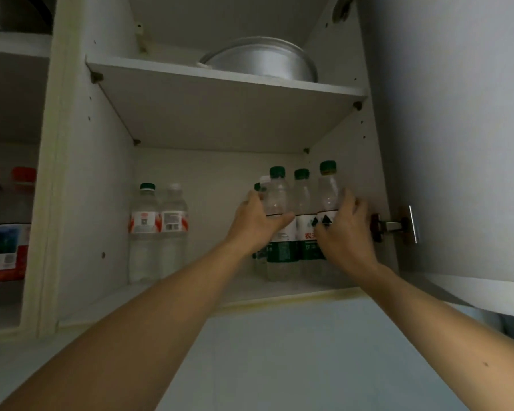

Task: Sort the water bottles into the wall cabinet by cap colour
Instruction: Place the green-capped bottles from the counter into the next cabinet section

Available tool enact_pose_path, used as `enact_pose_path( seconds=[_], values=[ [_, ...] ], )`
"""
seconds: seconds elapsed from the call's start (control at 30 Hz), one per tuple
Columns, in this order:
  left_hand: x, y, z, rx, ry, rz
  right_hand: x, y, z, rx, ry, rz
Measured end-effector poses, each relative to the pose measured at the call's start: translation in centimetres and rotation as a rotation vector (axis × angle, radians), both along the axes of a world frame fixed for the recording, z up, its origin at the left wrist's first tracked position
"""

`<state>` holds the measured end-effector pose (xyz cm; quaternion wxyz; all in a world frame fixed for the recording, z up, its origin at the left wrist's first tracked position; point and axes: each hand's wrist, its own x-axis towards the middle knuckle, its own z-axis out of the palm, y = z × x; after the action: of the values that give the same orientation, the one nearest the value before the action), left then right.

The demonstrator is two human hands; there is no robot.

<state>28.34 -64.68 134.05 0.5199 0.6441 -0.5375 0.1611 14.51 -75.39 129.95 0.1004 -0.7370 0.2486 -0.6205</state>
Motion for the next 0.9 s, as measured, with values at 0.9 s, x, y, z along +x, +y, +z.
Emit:
enact_pose_path(
  seconds=[0.9],
  values=[
    [5.7, 7.1, -0.4, 0.154, 0.151, 0.074, 4.2, 4.5, 1.2, 0.22, 0.18, 0.599]
  ],
)
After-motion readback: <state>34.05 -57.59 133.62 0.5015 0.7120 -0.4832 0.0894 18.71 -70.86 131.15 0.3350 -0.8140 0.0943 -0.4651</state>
